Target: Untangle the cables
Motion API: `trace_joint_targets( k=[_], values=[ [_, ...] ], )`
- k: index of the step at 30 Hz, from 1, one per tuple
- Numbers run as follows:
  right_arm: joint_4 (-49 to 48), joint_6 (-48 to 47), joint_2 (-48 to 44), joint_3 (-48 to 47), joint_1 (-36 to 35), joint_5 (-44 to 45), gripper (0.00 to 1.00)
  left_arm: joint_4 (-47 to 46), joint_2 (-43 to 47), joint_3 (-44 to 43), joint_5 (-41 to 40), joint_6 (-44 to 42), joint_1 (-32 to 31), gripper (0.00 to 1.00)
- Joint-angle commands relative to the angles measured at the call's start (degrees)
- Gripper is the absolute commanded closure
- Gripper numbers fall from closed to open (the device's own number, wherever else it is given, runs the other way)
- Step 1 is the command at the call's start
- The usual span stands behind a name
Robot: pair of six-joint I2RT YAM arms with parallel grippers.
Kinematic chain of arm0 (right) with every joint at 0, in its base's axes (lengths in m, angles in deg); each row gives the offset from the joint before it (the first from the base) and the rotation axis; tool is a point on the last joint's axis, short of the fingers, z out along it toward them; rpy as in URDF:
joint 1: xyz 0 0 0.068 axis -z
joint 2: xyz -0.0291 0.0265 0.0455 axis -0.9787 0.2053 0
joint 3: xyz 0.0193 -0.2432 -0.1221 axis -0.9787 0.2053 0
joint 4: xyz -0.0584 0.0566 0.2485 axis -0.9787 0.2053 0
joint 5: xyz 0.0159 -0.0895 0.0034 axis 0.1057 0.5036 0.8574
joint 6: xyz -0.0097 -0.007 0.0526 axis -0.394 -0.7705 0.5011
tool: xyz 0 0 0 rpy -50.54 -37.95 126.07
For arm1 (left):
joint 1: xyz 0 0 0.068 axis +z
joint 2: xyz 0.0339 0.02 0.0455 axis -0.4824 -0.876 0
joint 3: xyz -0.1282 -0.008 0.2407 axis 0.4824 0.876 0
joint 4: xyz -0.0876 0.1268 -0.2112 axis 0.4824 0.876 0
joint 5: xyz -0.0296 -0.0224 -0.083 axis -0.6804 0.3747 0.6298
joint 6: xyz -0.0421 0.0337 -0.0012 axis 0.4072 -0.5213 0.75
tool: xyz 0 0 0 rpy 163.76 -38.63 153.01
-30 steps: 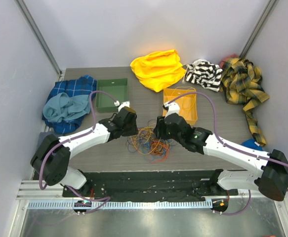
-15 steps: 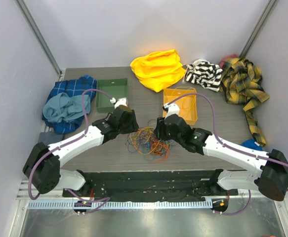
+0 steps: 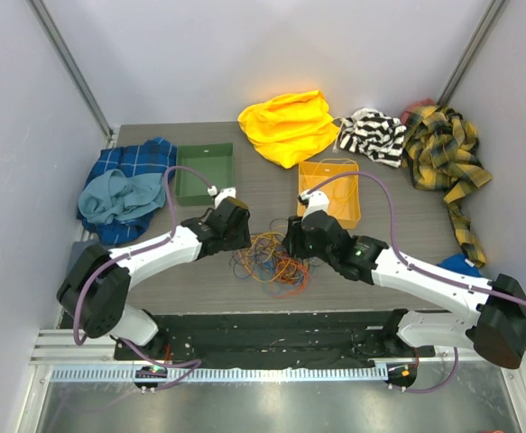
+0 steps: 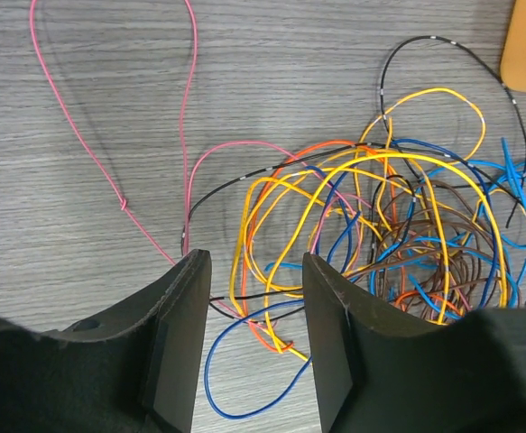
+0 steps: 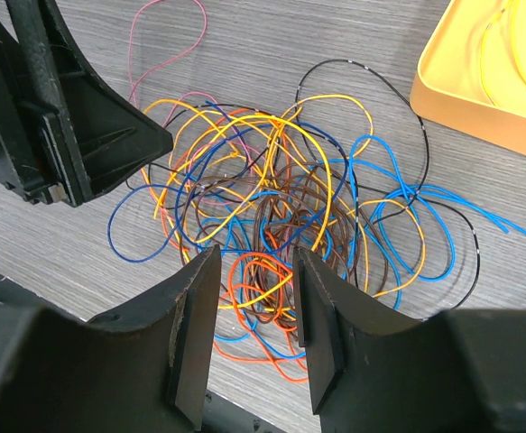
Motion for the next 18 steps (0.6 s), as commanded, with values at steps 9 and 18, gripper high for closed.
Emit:
trace_joint_targets(
  k=[9, 18],
  values=[
    [-1.5, -0.2, -2.5, 0.9, -0.3, 1.6, 0.55, -1.7, -2.1, -0.5, -0.9, 0.6, -0.1, 0.9],
    [-1.7, 0.1, -3.1, 1.3, -0.3, 1.4, 0.56, 2.7, 12.1, -5.0, -3.8, -0.8, -0.2, 1.0]
  ],
)
